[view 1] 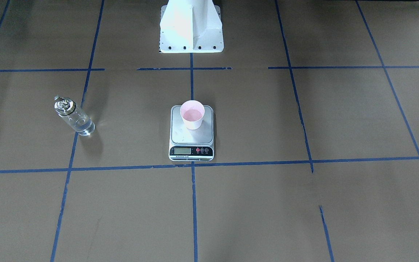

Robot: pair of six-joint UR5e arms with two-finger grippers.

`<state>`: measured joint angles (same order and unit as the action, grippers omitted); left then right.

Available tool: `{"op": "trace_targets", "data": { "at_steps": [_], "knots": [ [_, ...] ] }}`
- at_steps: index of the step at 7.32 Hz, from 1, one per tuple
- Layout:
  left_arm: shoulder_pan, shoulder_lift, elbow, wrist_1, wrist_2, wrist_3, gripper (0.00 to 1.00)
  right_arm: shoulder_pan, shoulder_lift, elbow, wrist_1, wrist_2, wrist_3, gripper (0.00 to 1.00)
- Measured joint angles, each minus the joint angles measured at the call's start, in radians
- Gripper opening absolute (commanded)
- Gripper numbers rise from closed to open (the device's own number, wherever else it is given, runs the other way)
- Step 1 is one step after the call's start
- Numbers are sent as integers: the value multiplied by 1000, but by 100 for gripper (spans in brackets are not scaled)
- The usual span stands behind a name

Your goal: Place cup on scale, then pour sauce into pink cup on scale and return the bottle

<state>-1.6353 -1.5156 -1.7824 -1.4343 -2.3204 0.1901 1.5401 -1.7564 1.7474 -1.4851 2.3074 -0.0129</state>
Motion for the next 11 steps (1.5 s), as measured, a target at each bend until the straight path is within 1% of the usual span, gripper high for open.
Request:
{"op": "trace_targets", "data": {
  "at_steps": [11],
  "knots": [
    [0, 0, 3, -1, 1, 1, 100, 0, 17, -1, -1, 1, 2, 100]
  ]
}}
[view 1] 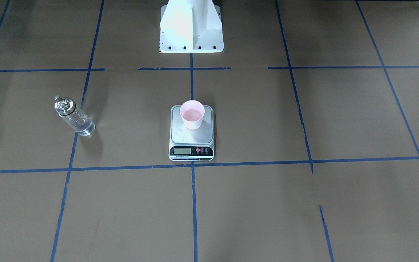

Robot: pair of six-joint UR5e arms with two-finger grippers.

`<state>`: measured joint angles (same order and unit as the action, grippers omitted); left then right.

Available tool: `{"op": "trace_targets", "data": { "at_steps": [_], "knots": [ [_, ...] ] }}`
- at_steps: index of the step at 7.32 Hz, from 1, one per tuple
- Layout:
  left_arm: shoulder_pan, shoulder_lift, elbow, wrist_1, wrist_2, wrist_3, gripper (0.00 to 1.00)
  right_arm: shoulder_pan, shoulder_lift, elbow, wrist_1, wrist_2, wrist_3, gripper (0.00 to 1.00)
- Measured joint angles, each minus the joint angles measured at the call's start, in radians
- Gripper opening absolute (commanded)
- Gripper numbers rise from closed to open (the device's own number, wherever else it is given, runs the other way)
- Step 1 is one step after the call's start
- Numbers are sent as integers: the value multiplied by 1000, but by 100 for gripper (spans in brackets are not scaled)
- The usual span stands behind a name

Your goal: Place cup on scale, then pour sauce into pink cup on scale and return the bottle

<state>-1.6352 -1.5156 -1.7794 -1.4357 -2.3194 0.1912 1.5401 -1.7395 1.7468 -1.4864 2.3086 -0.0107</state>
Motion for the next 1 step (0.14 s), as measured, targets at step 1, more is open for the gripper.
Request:
{"op": "trace_targets", "data": {
  "at_steps": [1],
  "knots": [
    [0, 0, 0, 0, 0, 0, 100, 0, 0, 0, 0, 0, 0, 100]
  ]
}}
